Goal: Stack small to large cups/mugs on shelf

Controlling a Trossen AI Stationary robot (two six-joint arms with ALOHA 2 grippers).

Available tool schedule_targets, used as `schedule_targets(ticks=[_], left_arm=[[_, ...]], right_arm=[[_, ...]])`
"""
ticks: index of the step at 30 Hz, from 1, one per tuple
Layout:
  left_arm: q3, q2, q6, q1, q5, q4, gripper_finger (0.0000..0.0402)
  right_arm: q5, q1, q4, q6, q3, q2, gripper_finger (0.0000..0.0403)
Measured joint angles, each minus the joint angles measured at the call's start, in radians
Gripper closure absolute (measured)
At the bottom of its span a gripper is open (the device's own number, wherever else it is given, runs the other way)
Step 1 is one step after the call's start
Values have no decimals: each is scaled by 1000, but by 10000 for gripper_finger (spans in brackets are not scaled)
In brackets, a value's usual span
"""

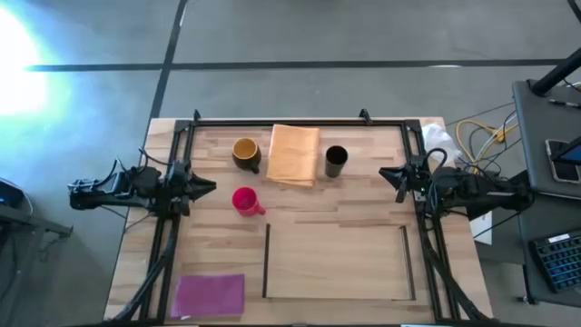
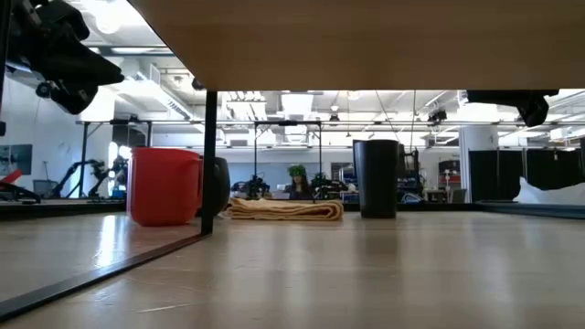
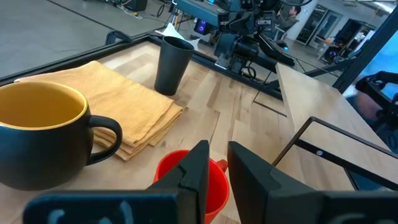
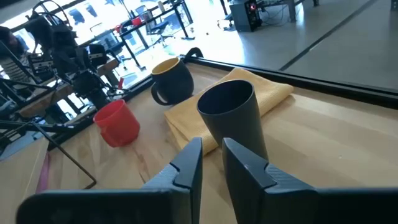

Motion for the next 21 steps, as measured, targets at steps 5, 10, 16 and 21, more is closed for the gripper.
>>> schedule_targets(ticks=[5, 10, 16, 21], left_arm=[[0, 0, 0, 0, 0, 0, 356], [0, 0, 0, 0, 0, 0, 356], [0, 0, 0, 0, 0, 0, 356], [0, 0, 0, 0, 0, 0, 356]], right_arm=[[0, 0, 0, 0, 0, 0, 346], [0, 0, 0, 0, 0, 0, 346], [0, 0, 10, 14, 0, 0, 346], [-7, 0, 44, 237, 0, 0, 346]])
